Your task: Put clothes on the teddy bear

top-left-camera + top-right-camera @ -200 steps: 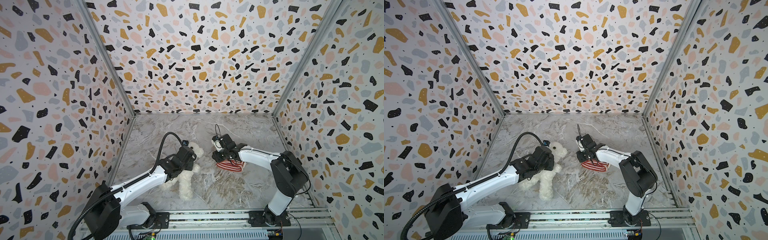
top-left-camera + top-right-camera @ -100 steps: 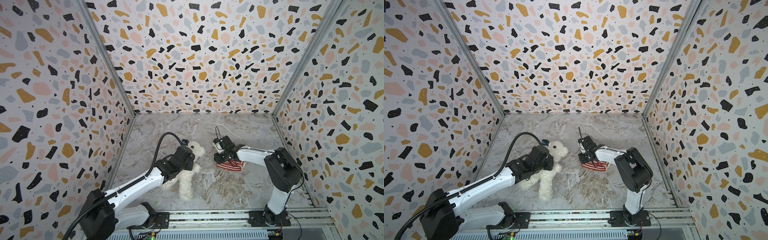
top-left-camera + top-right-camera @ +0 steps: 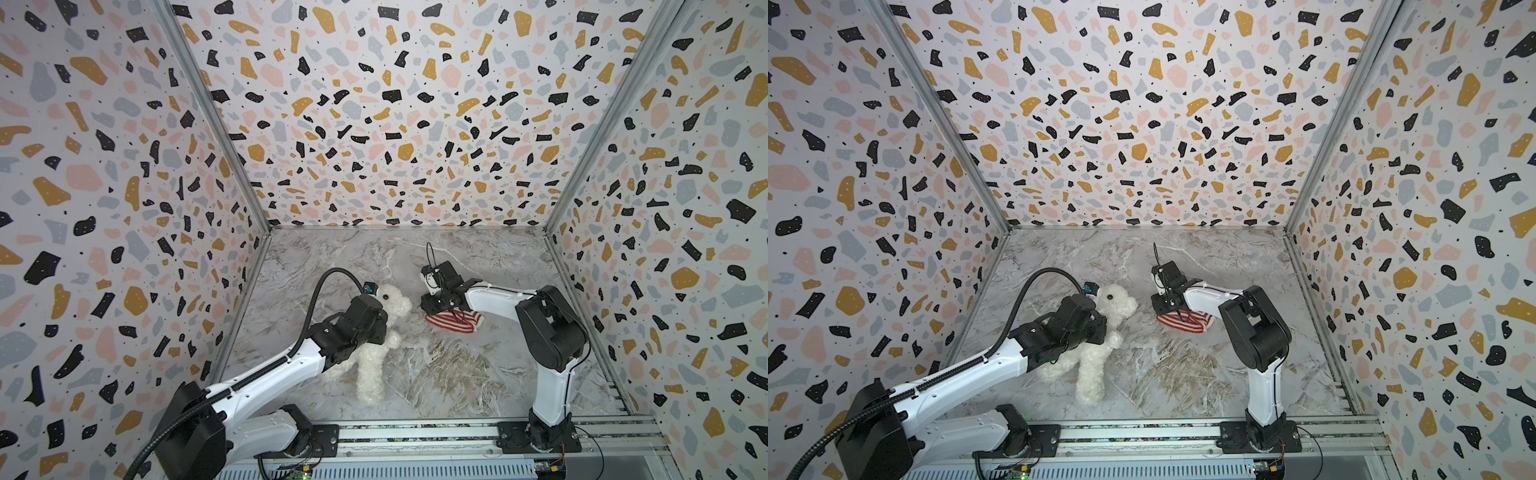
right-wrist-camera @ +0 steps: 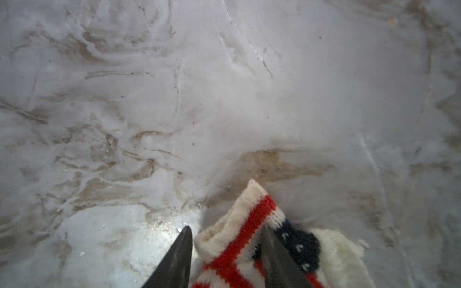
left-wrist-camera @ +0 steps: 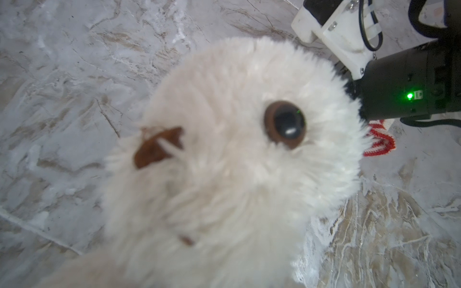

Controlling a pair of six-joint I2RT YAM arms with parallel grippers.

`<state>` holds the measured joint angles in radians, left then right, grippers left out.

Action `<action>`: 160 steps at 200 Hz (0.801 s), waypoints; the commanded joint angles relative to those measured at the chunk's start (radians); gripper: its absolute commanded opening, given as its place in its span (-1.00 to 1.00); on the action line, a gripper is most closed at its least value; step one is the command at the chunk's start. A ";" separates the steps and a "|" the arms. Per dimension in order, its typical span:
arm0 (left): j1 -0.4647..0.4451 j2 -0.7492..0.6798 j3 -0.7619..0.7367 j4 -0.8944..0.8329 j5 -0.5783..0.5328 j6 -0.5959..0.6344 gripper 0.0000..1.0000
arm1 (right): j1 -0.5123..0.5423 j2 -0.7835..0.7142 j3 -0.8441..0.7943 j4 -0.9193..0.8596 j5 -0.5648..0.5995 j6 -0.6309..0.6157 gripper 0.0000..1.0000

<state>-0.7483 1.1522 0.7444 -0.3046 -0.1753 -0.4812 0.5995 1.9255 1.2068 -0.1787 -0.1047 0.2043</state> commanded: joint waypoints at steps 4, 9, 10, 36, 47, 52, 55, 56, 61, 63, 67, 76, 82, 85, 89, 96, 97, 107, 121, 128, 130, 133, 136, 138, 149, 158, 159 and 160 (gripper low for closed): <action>-0.019 -0.020 -0.007 0.077 0.037 0.027 -1.00 | 0.002 -0.100 0.014 -0.058 -0.012 0.010 -0.05; -0.022 -0.020 -0.007 0.078 0.037 0.026 -1.00 | 0.000 -0.113 0.009 -0.065 -0.011 0.010 -0.04; -0.023 -0.020 -0.007 0.079 0.037 0.027 -1.00 | 0.001 -0.115 0.008 -0.067 -0.011 0.009 -0.04; -0.029 -0.035 -0.039 0.114 0.047 0.026 -1.00 | -0.008 -0.165 -0.007 -0.142 0.035 -0.016 0.05; -0.031 -0.037 -0.056 0.132 0.055 0.024 -1.00 | -0.017 -0.185 -0.017 -0.170 0.051 -0.028 0.10; -0.031 -0.034 -0.061 0.136 0.058 0.024 -1.00 | -0.024 -0.198 -0.029 -0.178 0.058 -0.031 0.11; -0.030 -0.033 -0.063 0.138 0.060 0.024 -1.00 | -0.029 -0.204 -0.035 -0.180 0.060 -0.032 0.13; -0.030 -0.033 -0.064 0.139 0.061 0.025 -1.00 | -0.030 -0.207 -0.037 -0.180 0.060 -0.032 0.13; -0.031 -0.029 -0.068 0.143 0.064 0.026 -1.00 | -0.038 -0.219 -0.049 -0.181 0.062 -0.034 0.15; -0.031 -0.028 -0.068 0.143 0.065 0.027 -1.00 | -0.042 -0.223 -0.054 -0.182 0.061 -0.034 0.15; -0.031 -0.025 -0.070 0.143 0.066 0.027 -1.00 | -0.048 -0.230 -0.063 -0.182 0.061 -0.034 0.16; -0.030 -0.022 -0.074 0.147 0.071 0.029 -1.00 | -0.064 -0.245 -0.084 -0.182 0.059 -0.036 0.18; -0.031 -0.022 -0.076 0.151 0.074 0.029 -1.00 | -0.071 -0.252 -0.097 -0.182 0.058 -0.036 0.19; -0.032 -0.021 -0.076 0.153 0.075 0.029 -1.00 | -0.075 -0.252 -0.101 -0.182 0.057 -0.036 0.20; -0.032 -0.019 -0.077 0.156 0.077 0.027 -1.00 | -0.080 -0.253 -0.107 -0.182 0.055 -0.037 0.21; -0.033 -0.020 -0.078 0.159 0.078 0.027 -1.00 | -0.085 -0.253 -0.115 -0.185 0.052 -0.037 0.22; -0.034 -0.020 -0.078 0.159 0.078 0.027 -1.00 | -0.084 -0.252 -0.116 -0.185 0.052 -0.038 0.22; -0.036 -0.020 -0.077 0.158 0.076 0.026 -1.00 | -0.086 -0.251 -0.129 -0.186 0.053 -0.039 0.24; -0.036 -0.016 -0.074 0.153 0.065 0.025 -1.00 | -0.087 -0.250 -0.147 -0.181 0.054 -0.037 0.25; -0.036 -0.013 -0.073 0.149 0.060 0.027 -1.00 | -0.088 -0.251 -0.157 -0.177 0.055 -0.036 0.26; -0.036 -0.011 -0.071 0.149 0.059 0.026 -1.00 | -0.088 -0.251 -0.161 -0.177 0.054 -0.035 0.26; -0.036 -0.010 -0.071 0.147 0.057 0.028 -1.00 | -0.088 -0.253 -0.164 -0.175 0.055 -0.034 0.26; -0.036 -0.010 -0.069 0.147 0.057 0.029 -1.00 | -0.088 -0.253 -0.170 -0.174 0.055 -0.033 0.27; -0.037 -0.009 -0.068 0.147 0.056 0.029 -1.00 | -0.087 -0.253 -0.173 -0.173 0.056 -0.033 0.27; -0.037 -0.003 -0.068 0.150 0.058 0.029 -1.00 | -0.087 -0.257 -0.188 -0.171 0.059 -0.030 0.28; -0.038 0.002 -0.064 0.153 0.059 0.029 -1.00 | -0.088 -0.264 -0.202 -0.168 0.062 -0.027 0.29; -0.038 0.002 -0.064 0.153 0.060 0.029 -1.00 | -0.088 -0.264 -0.203 -0.168 0.062 -0.026 0.29; -0.037 0.003 -0.064 0.153 0.060 0.029 -1.00 | -0.088 -0.264 -0.206 -0.167 0.062 -0.024 0.29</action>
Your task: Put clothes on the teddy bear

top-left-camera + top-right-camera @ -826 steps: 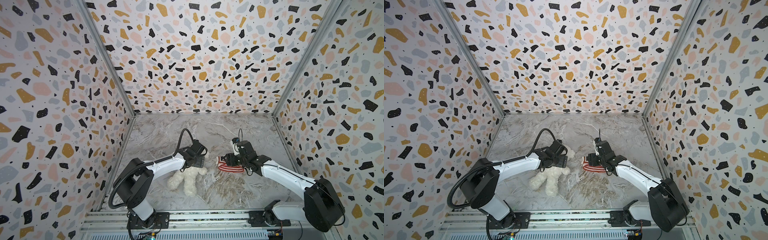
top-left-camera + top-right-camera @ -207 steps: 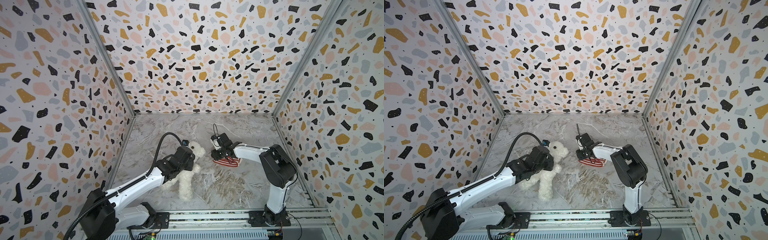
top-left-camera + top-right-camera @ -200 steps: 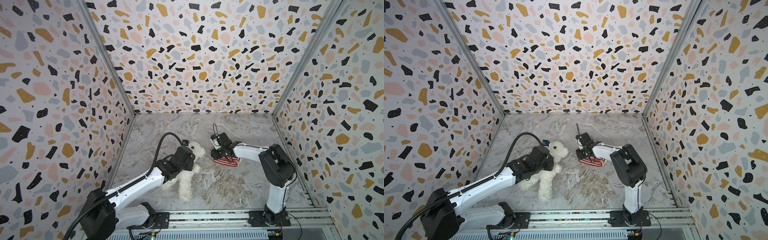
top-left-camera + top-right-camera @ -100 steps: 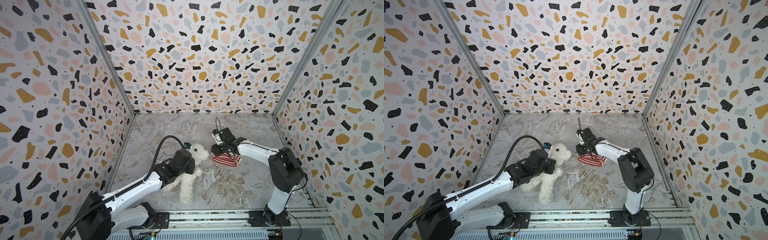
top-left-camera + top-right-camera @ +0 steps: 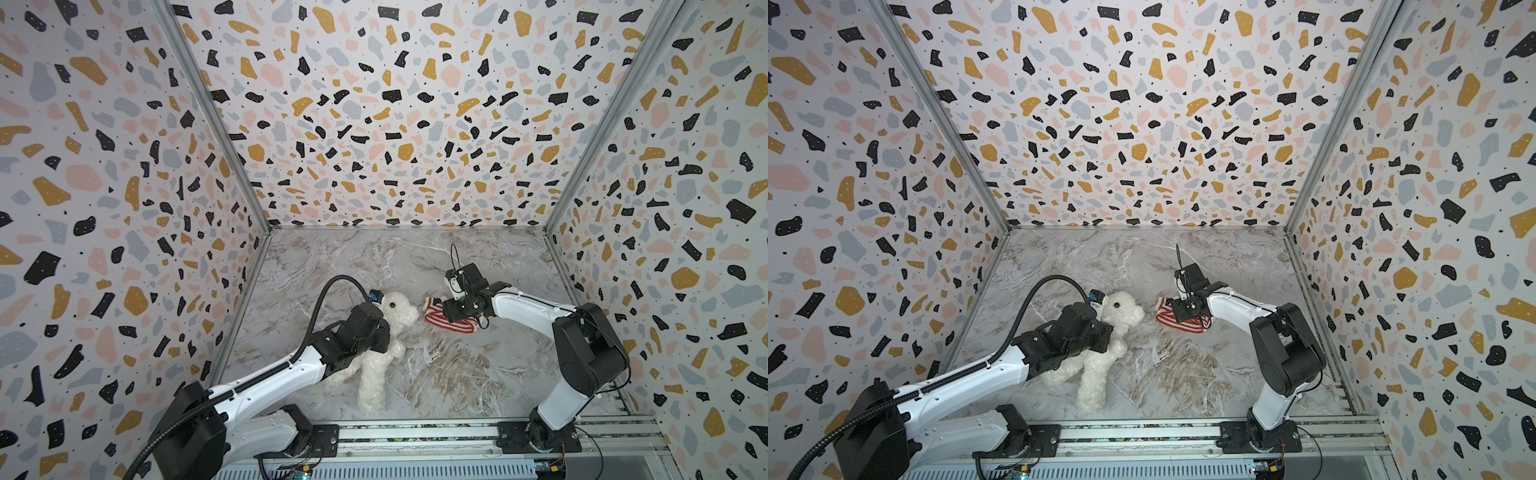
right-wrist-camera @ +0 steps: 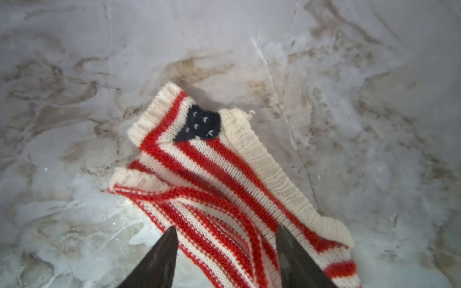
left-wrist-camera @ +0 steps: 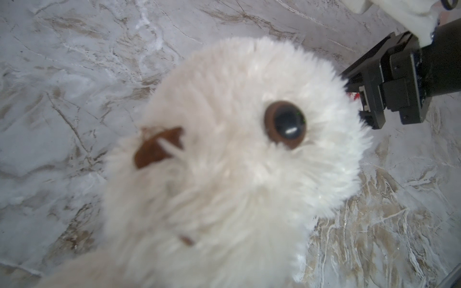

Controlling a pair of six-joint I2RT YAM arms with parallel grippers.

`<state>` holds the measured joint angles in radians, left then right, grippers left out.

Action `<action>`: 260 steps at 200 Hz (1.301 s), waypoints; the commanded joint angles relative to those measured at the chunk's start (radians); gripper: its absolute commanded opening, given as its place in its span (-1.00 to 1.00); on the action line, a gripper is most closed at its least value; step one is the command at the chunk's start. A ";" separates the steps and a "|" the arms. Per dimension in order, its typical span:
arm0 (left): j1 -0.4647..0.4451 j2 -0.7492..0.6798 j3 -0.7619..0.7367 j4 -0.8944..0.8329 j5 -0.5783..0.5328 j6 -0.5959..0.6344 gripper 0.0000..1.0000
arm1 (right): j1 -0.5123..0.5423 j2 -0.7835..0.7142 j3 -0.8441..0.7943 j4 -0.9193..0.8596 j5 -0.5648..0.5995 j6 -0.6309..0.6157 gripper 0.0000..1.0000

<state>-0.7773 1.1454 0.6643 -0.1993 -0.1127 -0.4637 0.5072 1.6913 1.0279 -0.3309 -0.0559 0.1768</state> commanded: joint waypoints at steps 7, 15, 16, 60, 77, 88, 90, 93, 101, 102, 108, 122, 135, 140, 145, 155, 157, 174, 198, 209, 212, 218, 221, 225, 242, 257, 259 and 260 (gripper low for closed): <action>-0.010 0.014 0.019 0.048 -0.003 0.011 -1.00 | 0.005 -0.037 -0.039 -0.010 0.013 0.006 0.30; -0.010 0.020 0.021 0.049 -0.005 0.013 -1.00 | 0.004 -0.046 -0.052 -0.005 0.010 0.010 0.30; -0.010 0.019 0.022 0.049 -0.005 0.013 -1.00 | 0.004 -0.047 -0.054 -0.005 0.009 0.009 0.30; -0.011 0.033 0.031 0.051 -0.005 0.015 -1.00 | 0.007 -0.070 -0.116 0.011 -0.006 0.029 0.31; -0.011 0.033 0.030 0.051 -0.008 0.017 -1.00 | 0.019 -0.088 -0.135 0.018 -0.013 0.043 0.28; -0.011 0.031 0.029 0.051 -0.008 0.017 -1.00 | 0.037 -0.097 -0.144 0.020 -0.015 0.055 0.24; -0.011 0.031 0.029 0.051 -0.008 0.017 -1.00 | 0.041 -0.099 -0.146 0.018 -0.013 0.057 0.23; -0.011 0.031 0.028 0.051 -0.008 0.017 -1.00 | 0.049 -0.102 -0.147 0.019 -0.011 0.061 0.22; -0.011 0.031 0.028 0.049 -0.008 0.019 -1.00 | 0.064 -0.107 -0.153 0.017 -0.010 0.072 0.19; -0.011 0.031 0.027 0.050 -0.008 0.019 -1.00 | 0.066 -0.109 -0.153 0.017 -0.010 0.072 0.19; -0.011 0.030 0.027 0.048 -0.008 0.020 -1.00 | 0.078 -0.114 -0.157 0.019 -0.010 0.080 0.17; -0.011 0.027 0.025 0.048 -0.008 0.023 -1.00 | 0.100 -0.127 -0.164 0.020 -0.014 0.097 0.09; -0.011 0.024 0.025 0.047 -0.004 0.029 -1.00 | 0.109 -0.138 -0.169 0.021 -0.016 0.107 0.04; -0.013 0.024 0.024 0.047 -0.002 0.032 -1.00 | 0.108 -0.142 -0.171 0.021 -0.014 0.109 0.03; -0.013 0.024 0.024 0.051 0.000 0.035 -1.00 | 0.108 -0.146 -0.173 0.024 -0.013 0.110 0.03; -0.016 0.024 0.022 0.056 0.005 0.042 -1.00 | 0.107 -0.148 -0.169 0.027 -0.001 0.111 0.03; -0.018 0.025 0.023 0.057 0.005 0.044 -1.00 | 0.107 -0.147 -0.169 0.028 0.001 0.111 0.02; -0.034 0.031 0.024 0.058 -0.009 0.061 -1.00 | 0.093 -0.134 -0.155 0.034 0.008 0.103 0.02; -0.058 0.049 0.014 0.065 -0.045 0.073 -1.00 | 0.080 -0.098 -0.135 0.055 0.009 0.091 0.01; -0.062 0.059 0.007 0.073 -0.054 0.074 -1.00 | 0.078 -0.078 -0.123 0.064 0.007 0.087 -0.02; -0.064 0.063 0.006 0.075 -0.055 0.073 -1.00 | 0.078 -0.073 -0.120 0.063 0.006 0.086 -0.02; -0.067 0.073 0.005 0.076 -0.059 0.074 -1.00 | 0.078 -0.062 -0.114 0.066 0.004 0.084 -0.03; -0.069 0.077 0.006 0.077 -0.061 0.074 -1.00 | 0.077 -0.058 -0.112 0.069 0.001 0.083 -0.03; -0.073 0.083 0.005 0.080 -0.065 0.074 -1.00 | 0.077 -0.052 -0.109 0.072 -0.002 0.082 -0.04; -0.092 0.105 0.006 0.088 -0.082 0.073 -1.00 | 0.078 -0.035 -0.103 0.084 -0.009 0.082 -0.09; -0.107 0.121 0.005 0.092 -0.092 0.071 -1.00 | 0.078 -0.025 -0.099 0.089 -0.007 0.080 -0.16; -0.109 0.124 0.006 0.092 -0.092 0.071 -1.00 | 0.077 -0.025 -0.099 0.089 -0.006 0.080 -0.17; -0.110 0.124 0.006 0.093 -0.094 0.071 -1.00 | 0.079 -0.023 -0.098 0.089 -0.004 0.079 -0.17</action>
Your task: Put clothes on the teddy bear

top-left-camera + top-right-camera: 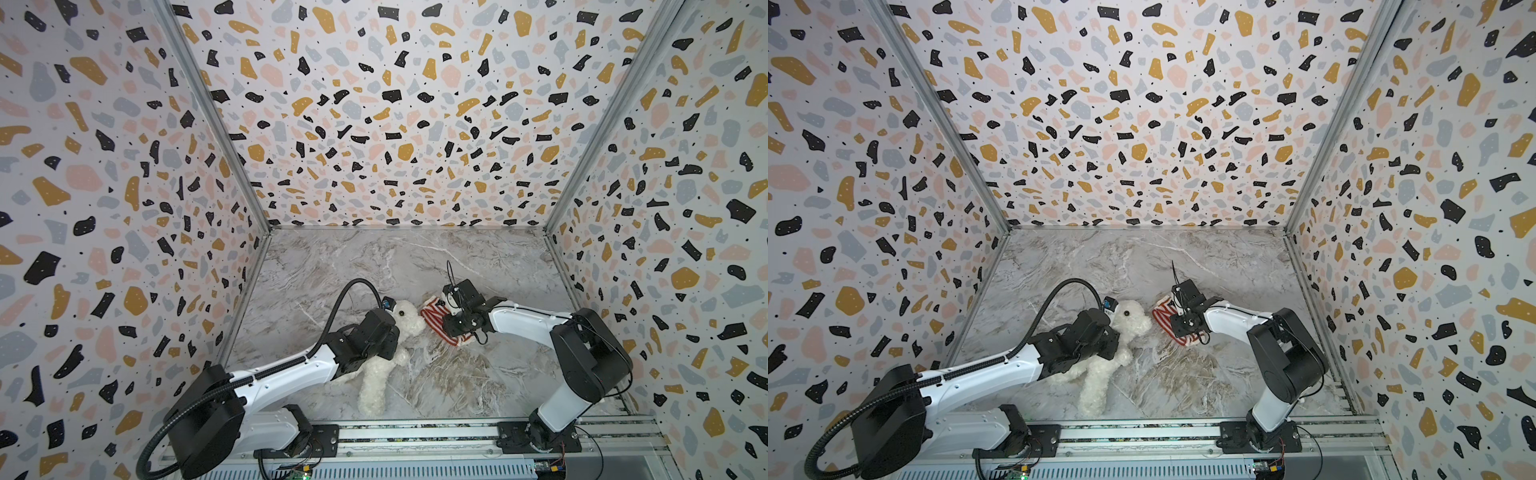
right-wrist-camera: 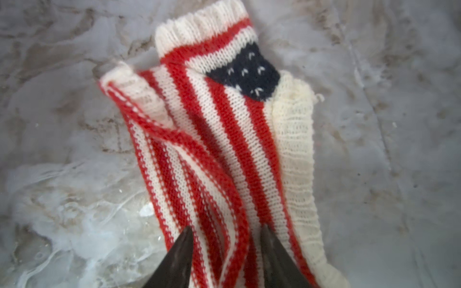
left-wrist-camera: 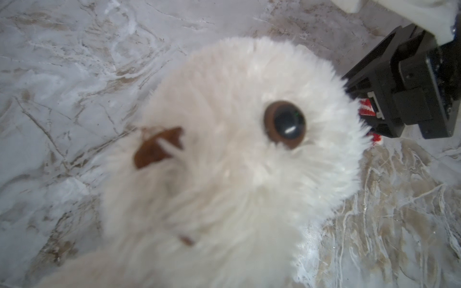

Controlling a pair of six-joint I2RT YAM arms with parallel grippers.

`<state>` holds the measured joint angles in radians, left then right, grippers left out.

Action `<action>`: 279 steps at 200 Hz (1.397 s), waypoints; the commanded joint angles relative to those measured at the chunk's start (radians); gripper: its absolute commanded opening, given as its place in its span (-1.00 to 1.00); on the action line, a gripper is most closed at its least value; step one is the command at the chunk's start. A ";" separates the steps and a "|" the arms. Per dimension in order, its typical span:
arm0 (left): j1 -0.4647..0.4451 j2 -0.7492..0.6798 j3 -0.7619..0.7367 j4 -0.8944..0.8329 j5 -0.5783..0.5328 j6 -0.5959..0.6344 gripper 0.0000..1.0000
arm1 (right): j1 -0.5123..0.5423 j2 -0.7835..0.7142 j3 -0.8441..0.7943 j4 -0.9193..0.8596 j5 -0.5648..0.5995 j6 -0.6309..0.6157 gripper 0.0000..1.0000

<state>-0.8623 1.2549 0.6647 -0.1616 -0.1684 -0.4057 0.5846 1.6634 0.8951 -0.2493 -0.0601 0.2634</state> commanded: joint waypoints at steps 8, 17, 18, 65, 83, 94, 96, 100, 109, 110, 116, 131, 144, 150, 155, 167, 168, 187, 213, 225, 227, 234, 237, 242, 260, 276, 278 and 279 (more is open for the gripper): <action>-0.031 0.024 0.002 0.054 -0.044 0.013 -1.00 | 0.003 0.008 0.037 0.007 0.005 -0.007 -0.20; -0.035 0.033 0.000 0.051 -0.049 0.012 -1.00 | 0.003 0.011 0.039 0.008 0.010 -0.011 -0.21; -0.036 0.034 0.000 0.051 -0.049 0.013 -1.00 | 0.003 0.011 0.040 0.007 0.010 -0.010 -0.21; -0.051 0.048 -0.019 0.048 -0.054 0.009 -1.00 | 0.002 0.027 0.059 0.019 0.022 -0.018 -0.30; -0.054 0.049 -0.025 0.045 -0.057 0.006 -1.00 | 0.003 0.046 0.071 0.017 0.025 -0.026 -0.38; -0.056 0.049 -0.026 0.037 -0.065 0.004 -0.96 | 0.002 0.050 0.071 0.018 0.031 -0.027 -0.44; -0.057 0.048 -0.027 0.035 -0.066 0.005 -0.95 | 0.003 0.051 0.071 0.018 0.033 -0.028 -0.46; -0.057 0.048 -0.028 0.032 -0.068 0.005 -0.92 | 0.002 0.050 0.071 0.018 0.035 -0.028 -0.49; -0.057 0.045 -0.026 0.024 -0.072 0.005 -0.82 | 0.003 0.047 0.069 0.019 0.040 -0.028 -0.55; -0.057 0.046 -0.026 0.023 -0.072 0.005 -0.81 | 0.003 0.047 0.068 0.019 0.041 -0.027 -0.56; -0.058 0.041 -0.023 0.016 -0.073 0.004 -0.73 | 0.002 0.045 0.067 0.019 0.044 -0.028 -0.61; -0.057 0.026 -0.018 -0.003 -0.073 0.002 -0.43 | 0.003 0.040 0.064 0.016 0.049 -0.029 -0.72; -0.057 -0.002 -0.019 -0.012 -0.068 -0.003 -0.05 | 0.002 0.031 0.060 0.015 0.049 -0.031 -0.82; -0.057 -0.014 -0.018 -0.016 -0.065 -0.005 0.10 | 0.004 0.024 0.057 0.018 0.049 -0.032 -0.85; -0.057 -0.024 -0.017 -0.018 -0.059 -0.008 0.21 | 0.003 0.018 0.053 0.021 0.048 -0.033 -0.88; -0.057 -0.047 -0.010 -0.026 -0.048 -0.015 0.39 | 0.005 0.000 0.046 0.028 0.038 -0.035 -0.93; -0.057 -0.049 -0.009 -0.027 -0.047 -0.016 0.40 | 0.005 -0.001 0.046 0.030 0.038 -0.035 -0.93; -0.057 -0.073 0.009 -0.038 -0.032 -0.035 0.64 | 0.011 -0.029 0.032 0.053 0.016 -0.051 -0.99; -0.052 -0.074 0.045 -0.042 -0.026 -0.065 0.84 | 0.018 -0.053 0.027 0.062 0.004 -0.062 -1.00; -0.047 -0.048 0.078 -0.057 -0.025 -0.071 0.84 | 0.021 -0.060 0.021 0.069 -0.002 -0.064 -1.00; -0.046 -0.043 0.084 -0.061 -0.025 -0.072 0.84 | 0.021 -0.061 0.019 0.072 -0.003 -0.065 -1.00; -0.043 -0.022 0.105 -0.074 -0.025 -0.073 0.84 | 0.023 -0.064 0.018 0.075 -0.005 -0.064 -1.00; -0.044 -0.012 0.114 -0.080 -0.025 -0.073 0.84 | 0.023 -0.066 0.016 0.075 -0.006 -0.065 -1.00; -0.042 0.004 0.128 -0.089 -0.024 -0.073 0.82 | 0.024 -0.068 0.016 0.075 -0.007 -0.064 -1.00; -0.042 0.064 0.150 -0.099 -0.012 -0.080 0.66 | 0.028 -0.077 0.008 0.080 -0.006 -0.065 -1.00; -0.042 0.107 0.141 -0.082 0.003 -0.097 0.63 | 0.032 -0.095 -0.007 0.092 -0.006 -0.064 -1.00; -0.042 0.111 0.138 -0.079 0.005 -0.099 0.63 | 0.033 -0.098 -0.009 0.093 -0.006 -0.064 -1.00; -0.042 0.112 0.138 -0.078 0.005 -0.101 0.63 | 0.033 -0.098 -0.009 0.093 -0.005 -0.064 -1.00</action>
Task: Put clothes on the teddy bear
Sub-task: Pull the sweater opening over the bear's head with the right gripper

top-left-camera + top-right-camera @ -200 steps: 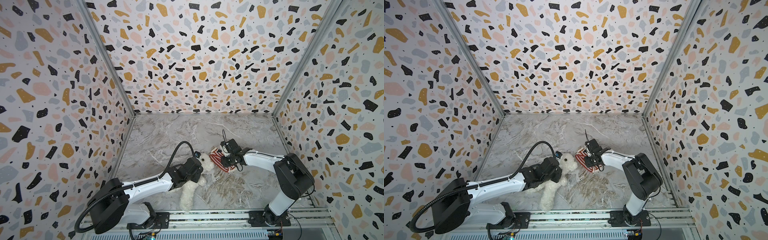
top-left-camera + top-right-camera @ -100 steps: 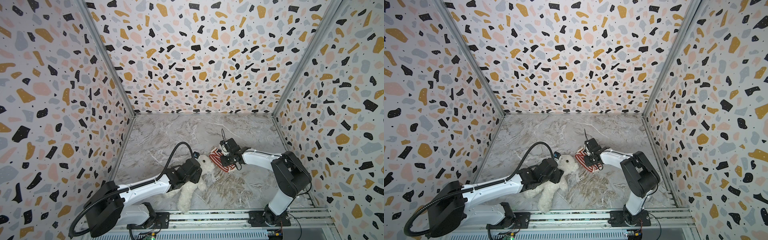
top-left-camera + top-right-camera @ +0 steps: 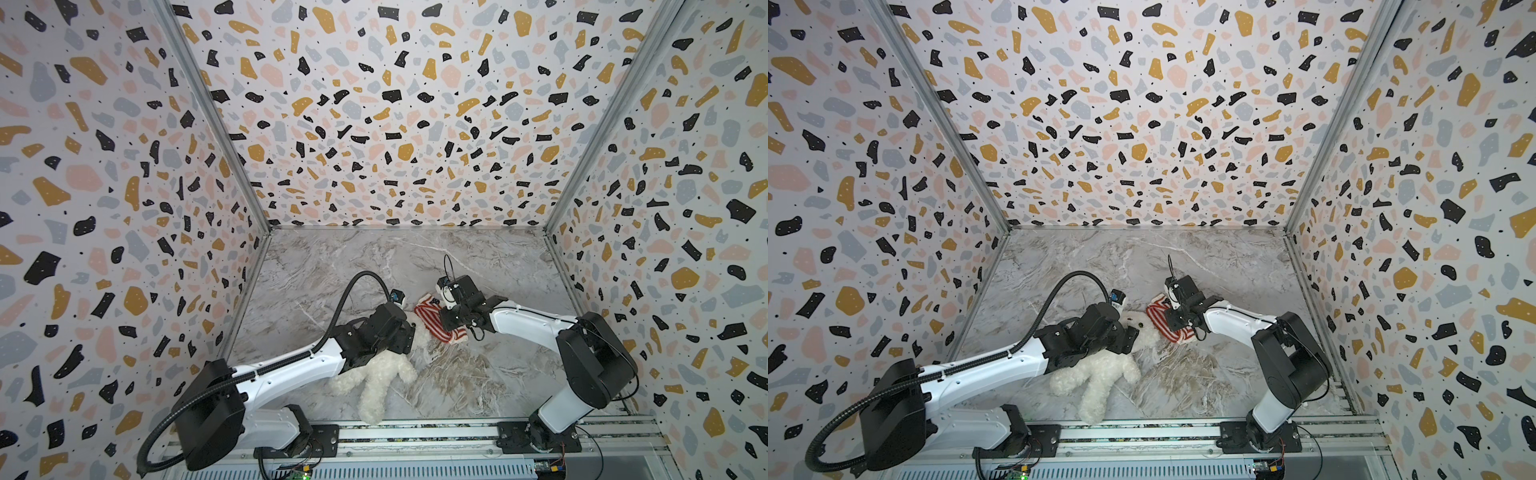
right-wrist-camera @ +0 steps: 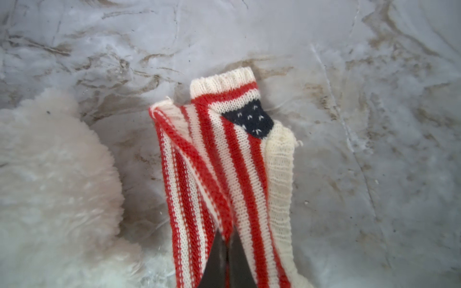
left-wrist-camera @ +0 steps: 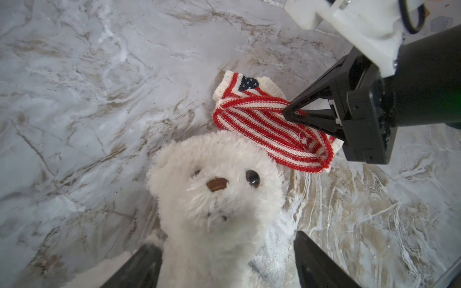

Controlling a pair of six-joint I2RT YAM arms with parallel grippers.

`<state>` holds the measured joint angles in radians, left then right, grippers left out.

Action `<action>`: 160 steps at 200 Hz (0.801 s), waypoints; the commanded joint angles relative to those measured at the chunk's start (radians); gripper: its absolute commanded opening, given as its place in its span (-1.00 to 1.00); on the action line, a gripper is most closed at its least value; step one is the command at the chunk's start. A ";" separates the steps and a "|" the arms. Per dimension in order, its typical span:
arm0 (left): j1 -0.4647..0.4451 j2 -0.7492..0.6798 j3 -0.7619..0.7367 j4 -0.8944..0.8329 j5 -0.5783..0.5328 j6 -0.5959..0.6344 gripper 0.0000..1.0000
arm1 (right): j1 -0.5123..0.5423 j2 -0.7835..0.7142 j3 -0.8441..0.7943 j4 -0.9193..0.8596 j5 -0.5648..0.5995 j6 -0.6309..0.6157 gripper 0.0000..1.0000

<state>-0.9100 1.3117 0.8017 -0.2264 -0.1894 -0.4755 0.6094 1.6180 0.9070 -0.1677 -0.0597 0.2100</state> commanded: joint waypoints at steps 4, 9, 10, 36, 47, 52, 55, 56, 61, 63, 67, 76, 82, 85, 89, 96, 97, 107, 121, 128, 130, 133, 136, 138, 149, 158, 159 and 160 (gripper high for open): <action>0.004 0.063 -0.003 -0.006 0.025 -0.037 0.63 | 0.009 -0.058 -0.023 0.013 -0.006 -0.011 -1.00; 0.006 0.068 -0.008 -0.001 0.018 -0.043 0.63 | 0.008 -0.062 -0.026 0.014 -0.005 -0.011 -1.00; 0.006 0.069 -0.008 0.000 0.016 -0.045 0.63 | 0.008 -0.064 -0.027 0.013 -0.005 -0.011 -1.00; 0.006 0.096 -0.022 0.009 -0.055 -0.067 0.62 | 0.007 -0.084 -0.052 0.038 -0.005 -0.020 -1.00; 0.005 0.104 -0.030 0.035 -0.043 -0.064 0.62 | 0.009 -0.089 -0.061 0.044 -0.006 -0.024 -1.00; 0.006 0.108 -0.036 0.052 -0.035 -0.067 0.62 | 0.008 -0.091 -0.063 0.046 -0.006 -0.024 -1.00; 0.006 0.109 -0.041 0.062 -0.031 -0.070 0.62 | 0.008 -0.092 -0.064 0.046 -0.005 -0.024 -1.00; 0.006 0.111 -0.042 0.066 -0.030 -0.070 0.62 | 0.009 -0.092 -0.065 0.046 -0.004 -0.024 -1.00; 0.006 0.116 -0.045 0.077 -0.024 -0.073 0.62 | 0.008 -0.096 -0.067 0.047 -0.003 -0.024 -1.00; 0.007 0.120 -0.047 0.079 -0.024 -0.075 0.62 | 0.008 -0.097 -0.069 0.049 -0.003 -0.024 -1.00; 0.007 0.128 -0.048 0.084 -0.024 -0.077 0.62 | 0.008 -0.101 -0.072 0.051 -0.001 -0.024 -1.00; 0.008 0.146 -0.045 0.085 -0.028 -0.081 0.62 | 0.007 -0.109 -0.077 0.056 -0.001 -0.024 -1.00; 0.008 0.154 -0.046 0.087 -0.031 -0.085 0.60 | 0.008 -0.116 -0.082 0.060 0.000 -0.024 -1.00; 0.008 0.158 -0.048 0.090 -0.032 -0.087 0.59 | 0.008 -0.117 -0.084 0.061 0.002 -0.024 -1.00; 0.007 0.160 -0.052 0.098 -0.034 -0.088 0.55 | 0.008 -0.122 -0.087 0.066 0.002 -0.024 -1.00; 0.008 0.159 -0.060 0.115 -0.032 -0.092 0.48 | 0.008 -0.128 -0.091 0.070 0.003 -0.024 -1.00; 0.007 0.159 -0.061 0.118 -0.031 -0.094 0.47 | 0.008 -0.128 -0.092 0.070 0.003 -0.024 -1.00; 0.007 0.154 -0.074 0.145 -0.026 -0.096 0.33 | 0.008 -0.136 -0.095 0.072 0.008 -0.024 -1.00; 0.008 0.143 -0.086 0.165 -0.027 -0.097 0.14 | 0.009 -0.147 -0.099 0.073 0.020 -0.023 -1.00; 0.008 0.139 -0.088 0.166 -0.029 -0.093 0.05 | 0.008 -0.153 -0.102 0.076 0.024 -0.024 -1.00; 0.007 0.137 -0.088 0.168 -0.030 -0.092 0.03 | 0.009 -0.154 -0.103 0.076 0.023 -0.023 -1.00; 0.007 0.135 -0.091 0.169 -0.031 -0.091 0.00 | 0.008 -0.156 -0.104 0.078 0.024 -0.023 -1.00; 0.007 0.131 -0.093 0.170 -0.032 -0.088 -0.04 | 0.009 -0.160 -0.107 0.080 0.024 -0.024 -1.00; 0.007 0.131 -0.095 0.172 -0.033 -0.088 -0.07 | 0.010 -0.162 -0.108 0.081 0.024 -0.024 -1.00; 0.007 0.114 -0.104 0.184 -0.033 -0.081 -0.23 | 0.012 -0.171 -0.114 0.086 0.026 -0.030 -1.00; 0.007 0.098 -0.116 0.193 -0.033 -0.076 -0.38 | 0.015 -0.179 -0.118 0.089 0.033 -0.035 -1.00; 0.008 0.096 -0.118 0.194 -0.034 -0.076 -0.40 | 0.015 -0.181 -0.118 0.089 0.034 -0.035 -1.00; 0.007 0.094 -0.118 0.194 -0.034 -0.075 -0.41 | 0.016 -0.183 -0.118 0.089 0.035 -0.036 -1.00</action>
<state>-0.9051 1.4464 0.7147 -0.0788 -0.2192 -0.5617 0.6140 1.4818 0.8024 -0.0956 -0.0498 0.1932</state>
